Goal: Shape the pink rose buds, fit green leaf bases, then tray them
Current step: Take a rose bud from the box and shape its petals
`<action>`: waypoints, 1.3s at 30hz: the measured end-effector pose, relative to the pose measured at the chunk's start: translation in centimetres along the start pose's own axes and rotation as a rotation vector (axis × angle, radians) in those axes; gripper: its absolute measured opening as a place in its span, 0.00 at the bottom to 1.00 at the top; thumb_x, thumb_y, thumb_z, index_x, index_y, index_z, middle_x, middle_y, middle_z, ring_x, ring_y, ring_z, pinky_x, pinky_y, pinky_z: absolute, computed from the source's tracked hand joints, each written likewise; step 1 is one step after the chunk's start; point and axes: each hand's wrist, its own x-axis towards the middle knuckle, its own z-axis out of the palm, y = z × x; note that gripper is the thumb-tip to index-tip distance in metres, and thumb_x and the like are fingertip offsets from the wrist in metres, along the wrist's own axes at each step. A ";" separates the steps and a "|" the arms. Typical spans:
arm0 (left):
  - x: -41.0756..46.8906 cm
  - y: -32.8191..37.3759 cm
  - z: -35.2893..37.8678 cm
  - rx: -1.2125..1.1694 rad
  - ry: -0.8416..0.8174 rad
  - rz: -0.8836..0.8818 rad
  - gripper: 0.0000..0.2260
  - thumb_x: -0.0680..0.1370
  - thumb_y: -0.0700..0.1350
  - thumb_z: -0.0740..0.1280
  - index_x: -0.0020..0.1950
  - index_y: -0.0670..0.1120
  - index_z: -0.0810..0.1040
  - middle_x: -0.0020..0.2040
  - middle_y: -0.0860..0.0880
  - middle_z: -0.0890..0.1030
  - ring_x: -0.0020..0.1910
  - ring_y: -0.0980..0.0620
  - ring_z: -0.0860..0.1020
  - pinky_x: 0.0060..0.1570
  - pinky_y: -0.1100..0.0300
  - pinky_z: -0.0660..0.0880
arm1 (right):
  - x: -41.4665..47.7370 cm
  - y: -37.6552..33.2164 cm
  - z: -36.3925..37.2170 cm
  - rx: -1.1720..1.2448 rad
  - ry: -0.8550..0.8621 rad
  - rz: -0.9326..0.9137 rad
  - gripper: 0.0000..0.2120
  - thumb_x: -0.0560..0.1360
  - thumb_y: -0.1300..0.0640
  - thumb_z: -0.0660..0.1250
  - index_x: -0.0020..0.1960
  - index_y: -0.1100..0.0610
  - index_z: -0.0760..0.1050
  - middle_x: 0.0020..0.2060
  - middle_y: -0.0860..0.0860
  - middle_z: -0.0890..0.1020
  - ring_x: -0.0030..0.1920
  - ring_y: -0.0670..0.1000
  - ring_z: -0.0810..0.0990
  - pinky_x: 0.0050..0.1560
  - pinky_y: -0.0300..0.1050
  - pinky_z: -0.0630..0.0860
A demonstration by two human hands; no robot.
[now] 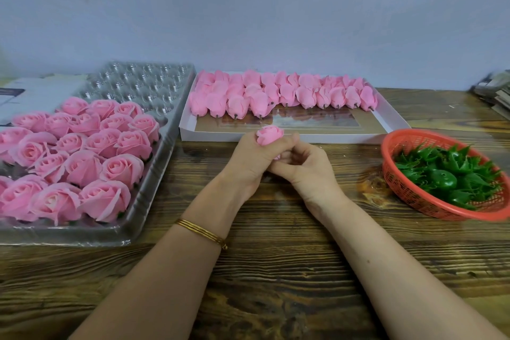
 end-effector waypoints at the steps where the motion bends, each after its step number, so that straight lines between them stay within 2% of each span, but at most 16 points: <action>1: 0.0 0.0 -0.2 0.007 -0.012 -0.009 0.07 0.76 0.38 0.72 0.41 0.43 0.76 0.37 0.43 0.77 0.37 0.49 0.77 0.40 0.60 0.77 | 0.0 -0.1 -0.1 0.009 -0.018 0.009 0.10 0.68 0.71 0.74 0.46 0.60 0.81 0.34 0.51 0.82 0.38 0.48 0.80 0.43 0.38 0.79; 4: 0.1 0.2 -0.6 0.021 -0.057 -0.034 0.05 0.75 0.40 0.72 0.40 0.43 0.79 0.39 0.43 0.80 0.41 0.48 0.80 0.46 0.56 0.79 | 0.1 -0.2 -0.3 0.074 -0.071 0.046 0.10 0.69 0.72 0.71 0.46 0.60 0.82 0.31 0.48 0.82 0.36 0.45 0.80 0.42 0.37 0.76; 7: 0.1 0.1 -0.4 0.020 -0.037 -0.019 0.06 0.75 0.40 0.72 0.39 0.43 0.79 0.38 0.43 0.80 0.40 0.48 0.81 0.45 0.56 0.79 | 0.2 -0.2 -0.3 0.104 -0.082 0.059 0.12 0.69 0.73 0.71 0.48 0.60 0.81 0.30 0.46 0.81 0.35 0.43 0.80 0.41 0.36 0.76; 11: 0.1 -0.1 -0.1 0.003 0.013 0.007 0.09 0.76 0.39 0.72 0.37 0.44 0.77 0.35 0.46 0.79 0.36 0.51 0.80 0.42 0.59 0.79 | 0.2 0.0 0.1 0.086 -0.013 0.025 0.13 0.67 0.73 0.73 0.48 0.60 0.81 0.34 0.49 0.83 0.39 0.48 0.81 0.45 0.38 0.79; 15: 0.1 0.0 -0.1 0.007 0.004 0.001 0.09 0.76 0.39 0.72 0.37 0.44 0.76 0.36 0.44 0.78 0.39 0.48 0.78 0.46 0.56 0.77 | 0.3 0.4 0.1 0.059 0.011 0.004 0.12 0.67 0.72 0.74 0.45 0.57 0.82 0.34 0.50 0.83 0.39 0.47 0.81 0.43 0.37 0.78; 18: 0.1 0.1 -0.2 0.009 -0.030 -0.016 0.06 0.76 0.39 0.72 0.39 0.42 0.78 0.37 0.44 0.80 0.39 0.49 0.79 0.47 0.56 0.78 | 0.4 0.5 -0.1 0.054 -0.017 0.028 0.10 0.68 0.72 0.72 0.45 0.61 0.82 0.35 0.53 0.81 0.40 0.49 0.79 0.45 0.40 0.78; 20: 0.1 0.2 -0.3 -0.002 -0.054 -0.040 0.06 0.76 0.40 0.72 0.40 0.43 0.79 0.38 0.44 0.80 0.38 0.50 0.80 0.45 0.57 0.78 | 0.5 0.4 -0.2 0.087 -0.046 0.054 0.06 0.69 0.72 0.71 0.46 0.68 0.80 0.33 0.53 0.80 0.37 0.47 0.77 0.43 0.39 0.75; 22: 0.1 0.2 -0.3 -0.006 -0.064 -0.051 0.06 0.76 0.41 0.72 0.40 0.43 0.79 0.38 0.44 0.80 0.38 0.50 0.80 0.44 0.57 0.78 | 0.6 0.4 -0.4 0.129 -0.069 0.077 0.05 0.69 0.72 0.70 0.46 0.70 0.80 0.32 0.53 0.78 0.35 0.46 0.75 0.41 0.38 0.73; 25: 0.1 0.0 -0.1 -0.024 -0.021 -0.035 0.07 0.76 0.41 0.72 0.39 0.43 0.80 0.37 0.45 0.81 0.37 0.50 0.80 0.44 0.56 0.77 | 0.6 0.2 -0.5 0.168 -0.088 0.093 0.07 0.69 0.73 0.70 0.46 0.66 0.80 0.32 0.52 0.78 0.34 0.47 0.75 0.41 0.38 0.73; 29: 0.4 -0.4 0.2 -0.072 0.073 -0.001 0.12 0.76 0.40 0.72 0.33 0.47 0.79 0.35 0.46 0.81 0.38 0.48 0.81 0.46 0.54 0.80 | 0.6 0.2 -0.4 0.157 -0.033 0.050 0.12 0.66 0.73 0.74 0.44 0.60 0.80 0.34 0.51 0.82 0.37 0.46 0.81 0.41 0.37 0.77; 35: 0.3 -0.4 0.2 -0.075 0.041 0.007 0.08 0.76 0.39 0.72 0.37 0.45 0.78 0.34 0.47 0.81 0.35 0.52 0.81 0.39 0.61 0.80 | 0.5 0.4 -0.2 0.064 0.001 -0.013 0.11 0.66 0.74 0.73 0.39 0.59 0.80 0.31 0.50 0.82 0.35 0.45 0.80 0.39 0.35 0.77; 39: 0.3 -0.1 -0.1 -0.038 -0.030 -0.002 0.07 0.76 0.38 0.72 0.39 0.44 0.77 0.36 0.46 0.80 0.37 0.51 0.80 0.44 0.58 0.79 | 0.7 0.5 -0.5 0.083 -0.036 0.022 0.06 0.68 0.73 0.72 0.45 0.69 0.80 0.36 0.57 0.81 0.40 0.51 0.78 0.47 0.40 0.76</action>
